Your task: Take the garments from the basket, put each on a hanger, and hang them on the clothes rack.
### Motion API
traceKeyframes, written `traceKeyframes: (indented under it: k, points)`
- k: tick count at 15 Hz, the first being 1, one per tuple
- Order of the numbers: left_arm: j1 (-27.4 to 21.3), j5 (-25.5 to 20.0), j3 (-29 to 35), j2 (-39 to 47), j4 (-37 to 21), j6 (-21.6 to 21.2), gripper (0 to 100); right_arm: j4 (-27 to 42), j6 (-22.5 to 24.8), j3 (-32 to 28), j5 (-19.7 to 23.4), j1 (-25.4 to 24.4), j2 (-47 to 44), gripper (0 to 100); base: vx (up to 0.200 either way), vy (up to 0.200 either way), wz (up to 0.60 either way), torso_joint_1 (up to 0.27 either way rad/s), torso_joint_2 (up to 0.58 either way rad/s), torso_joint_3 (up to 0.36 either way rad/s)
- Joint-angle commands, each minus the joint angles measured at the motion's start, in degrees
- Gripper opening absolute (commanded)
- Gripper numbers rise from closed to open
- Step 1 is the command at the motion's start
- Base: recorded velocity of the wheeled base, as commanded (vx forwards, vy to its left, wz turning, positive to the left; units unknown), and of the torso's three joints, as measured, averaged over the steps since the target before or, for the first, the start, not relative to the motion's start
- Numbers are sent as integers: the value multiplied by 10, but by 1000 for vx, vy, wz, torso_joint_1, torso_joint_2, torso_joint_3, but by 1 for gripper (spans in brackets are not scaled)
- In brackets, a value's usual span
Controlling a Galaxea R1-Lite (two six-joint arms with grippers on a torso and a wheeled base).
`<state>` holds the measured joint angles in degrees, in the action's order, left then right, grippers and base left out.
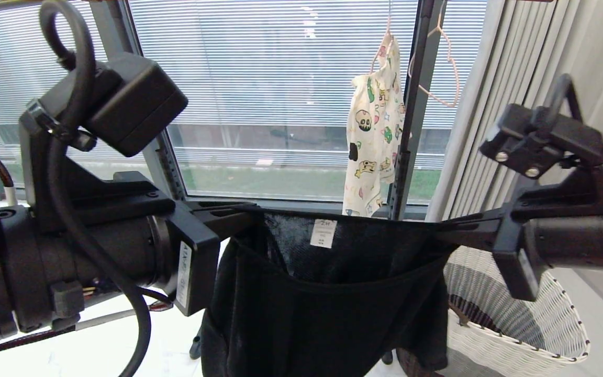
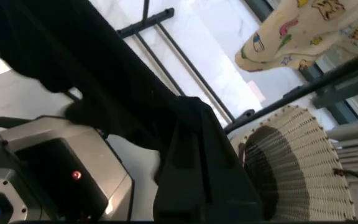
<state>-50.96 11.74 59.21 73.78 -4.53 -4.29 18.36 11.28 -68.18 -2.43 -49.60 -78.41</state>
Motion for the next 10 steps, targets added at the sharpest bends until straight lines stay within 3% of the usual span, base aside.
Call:
traceKeyframes:
  k: [1,5,8,10]
  points:
    - [-24,7,14,24,-7,0,0,12,1,4,1,8,60,0,0,0,0,0,0,0]
    - [-32,23,108,35,-160,-1,0,12,2,-16,1,9,60,0,0,0,0,0,0,0]
    - [-28,23,116,35,-162,-8,0,11,3,-38,3,10,48,0,0,0,0,0,0,0]
    - [-27,24,114,31,-162,-46,0,11,3,-52,3,14,42,0,0,0,0,0,0,0]
